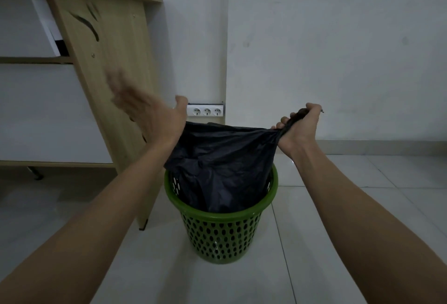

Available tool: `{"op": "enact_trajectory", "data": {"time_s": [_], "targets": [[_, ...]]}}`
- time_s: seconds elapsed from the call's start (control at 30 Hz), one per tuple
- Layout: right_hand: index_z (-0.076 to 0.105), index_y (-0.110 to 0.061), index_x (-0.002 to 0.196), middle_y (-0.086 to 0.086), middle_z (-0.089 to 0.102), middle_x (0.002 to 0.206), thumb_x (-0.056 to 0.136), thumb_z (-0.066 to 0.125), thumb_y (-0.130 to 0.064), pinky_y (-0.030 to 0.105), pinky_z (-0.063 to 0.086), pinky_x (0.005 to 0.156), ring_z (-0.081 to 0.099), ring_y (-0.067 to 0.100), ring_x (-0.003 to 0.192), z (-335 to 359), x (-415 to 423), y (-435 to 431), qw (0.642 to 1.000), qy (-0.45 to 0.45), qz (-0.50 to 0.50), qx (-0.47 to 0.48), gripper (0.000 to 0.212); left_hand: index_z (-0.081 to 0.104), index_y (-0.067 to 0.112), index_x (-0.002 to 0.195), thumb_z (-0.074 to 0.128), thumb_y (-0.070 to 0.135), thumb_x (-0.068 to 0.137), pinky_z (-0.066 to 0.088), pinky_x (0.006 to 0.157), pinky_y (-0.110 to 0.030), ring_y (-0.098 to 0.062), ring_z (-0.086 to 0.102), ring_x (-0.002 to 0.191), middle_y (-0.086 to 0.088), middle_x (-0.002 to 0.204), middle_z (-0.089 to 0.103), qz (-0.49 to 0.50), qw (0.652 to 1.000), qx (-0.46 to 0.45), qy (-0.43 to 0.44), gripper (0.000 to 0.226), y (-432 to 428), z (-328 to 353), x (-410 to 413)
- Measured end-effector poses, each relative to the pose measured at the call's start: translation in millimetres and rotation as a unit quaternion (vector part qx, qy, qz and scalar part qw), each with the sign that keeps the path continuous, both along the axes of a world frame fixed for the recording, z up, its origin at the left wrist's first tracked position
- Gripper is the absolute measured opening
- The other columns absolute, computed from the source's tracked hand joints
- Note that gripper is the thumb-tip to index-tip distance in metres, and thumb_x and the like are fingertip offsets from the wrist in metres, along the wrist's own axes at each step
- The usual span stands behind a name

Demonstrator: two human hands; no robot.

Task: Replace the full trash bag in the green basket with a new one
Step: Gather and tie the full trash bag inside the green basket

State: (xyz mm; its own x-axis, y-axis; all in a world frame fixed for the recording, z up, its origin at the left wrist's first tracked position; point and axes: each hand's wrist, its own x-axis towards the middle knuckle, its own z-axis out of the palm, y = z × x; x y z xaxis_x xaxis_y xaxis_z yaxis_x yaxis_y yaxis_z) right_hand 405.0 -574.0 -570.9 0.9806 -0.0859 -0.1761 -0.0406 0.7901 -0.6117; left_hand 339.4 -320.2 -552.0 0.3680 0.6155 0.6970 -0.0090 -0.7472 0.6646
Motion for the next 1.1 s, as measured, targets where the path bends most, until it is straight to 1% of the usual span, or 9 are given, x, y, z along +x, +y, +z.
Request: {"op": "enact_trajectory", "data": {"time_s": [0.13, 0.27, 0.37, 0.47, 0.57, 0.73, 0.87, 0.97, 1.1], "targets": [[0.029, -0.019, 0.073, 0.002, 0.031, 0.069, 0.089, 0.031, -0.027, 0.04, 0.048, 0.078, 0.027, 0.018, 0.06, -4, 1, 3, 0.998, -0.001, 0.038, 0.04, 0.019, 0.043, 0.01, 0.138, 0.053, 0.052, 0.088, 0.018, 0.117, -0.059, -0.032, 0.038, 0.135, -0.009, 0.14, 0.046, -0.272, 0.904, 0.309, 0.116, 0.066, -40, -17, -1], [0.038, -0.014, 0.079, 0.004, 0.033, 0.07, 0.102, 0.029, -0.018, 0.057, 0.044, 0.103, 0.034, 0.018, 0.06, -3, 0, 11, 0.996, 0.022, 0.052, 0.067, 0.025, 0.01, 0.022, 0.157, 0.031, 0.076, 0.088, -0.009, 0.116, -0.063, -0.022, 0.02, 0.148, 0.0, 0.158, 0.031, -0.298, 0.788, 0.358, 0.404, 0.089, -83, -65, 13], [0.048, -0.006, 0.107, 0.008, 0.044, 0.081, 0.107, 0.037, -0.016, 0.054, 0.04, 0.11, 0.046, 0.018, 0.067, -8, 4, 13, 0.997, 0.021, 0.059, 0.039, 0.015, 0.047, 0.019, 0.134, 0.041, 0.044, 0.102, 0.021, 0.114, -0.053, -0.023, 0.057, 0.116, -0.001, 0.118, 0.065, -0.383, 0.819, 0.27, 0.333, 0.041, -94, -75, 26], [0.049, -0.007, 0.128, 0.012, 0.056, 0.097, 0.106, 0.047, -0.022, 0.045, 0.048, 0.1, 0.06, 0.026, 0.103, -15, 9, 3, 0.994, -0.009, 0.105, -0.015, 0.026, 0.059, 0.013, 0.1, 0.043, 0.02, 0.104, 0.046, 0.083, -0.03, -0.023, 0.06, 0.094, -0.003, 0.096, 0.065, -0.508, 0.797, 0.093, 0.313, 0.017, -98, -77, 35], [0.052, -0.011, 0.117, 0.004, 0.058, 0.106, 0.095, 0.067, -0.031, 0.036, 0.052, 0.091, 0.059, 0.02, 0.111, -29, 9, -17, 0.968, -0.108, 0.165, -0.152, 0.034, 0.06, 0.021, 0.105, 0.038, 0.017, 0.106, 0.044, 0.086, -0.02, -0.01, 0.058, 0.1, 0.004, 0.104, 0.065, -0.54, 0.779, -0.002, 0.319, 0.022, -97, -77, 34], [0.054, -0.011, 0.138, 0.006, 0.065, 0.132, 0.07, 0.087, -0.044, 0.029, 0.051, 0.1, 0.061, 0.021, 0.124, -74, -1, -25, 0.838, -0.166, 0.344, -0.391, 0.082, 0.059, 0.017, 0.129, 0.039, 0.021, 0.106, 0.046, 0.099, -0.02, -0.009, 0.059, 0.114, 0.003, 0.124, 0.065, -0.59, 0.726, -0.122, 0.331, 0.03, -89, -76, 33], [0.071, -0.021, 0.116, 0.001, 0.07, 0.118, 0.093, 0.059, -0.051, 0.031, 0.052, 0.097, 0.062, 0.018, 0.116, -68, -6, 11, 0.881, -0.152, 0.286, -0.345, 0.039, 0.051, 0.017, 0.139, 0.04, 0.023, 0.106, 0.044, 0.099, -0.022, -0.012, 0.057, 0.12, 0.0, 0.131, 0.06, -0.591, 0.697, -0.1, 0.394, 0.035, -95, -76, 33], [0.081, -0.027, 0.09, 0.002, 0.072, 0.12, 0.099, 0.037, -0.061, 0.034, 0.053, 0.097, 0.066, 0.018, 0.113, -62, -8, 32, 0.918, -0.112, 0.249, -0.288, 0.056, 0.058, 0.014, 0.128, 0.041, 0.037, 0.104, 0.046, 0.1, -0.031, -0.019, 0.06, 0.117, -0.004, 0.122, 0.065, -0.536, 0.737, 0.038, 0.411, 0.038, -92, -63, 34], [0.046, -0.015, 0.065, 0.006, 0.067, 0.066, 0.102, 0.041, -0.054, 0.041, 0.059, 0.077, 0.072, 0.031, 0.081, -62, -3, 36, 0.977, -0.038, 0.12, -0.172, 0.054, 0.047, 0.039, 0.13, 0.036, 0.09, 0.074, 0.03, 0.107, -0.047, -0.014, 0.055, 0.117, 0.013, 0.123, 0.059, -0.363, 0.69, 0.32, 0.539, 0.076, -55, -38, 24]]}}
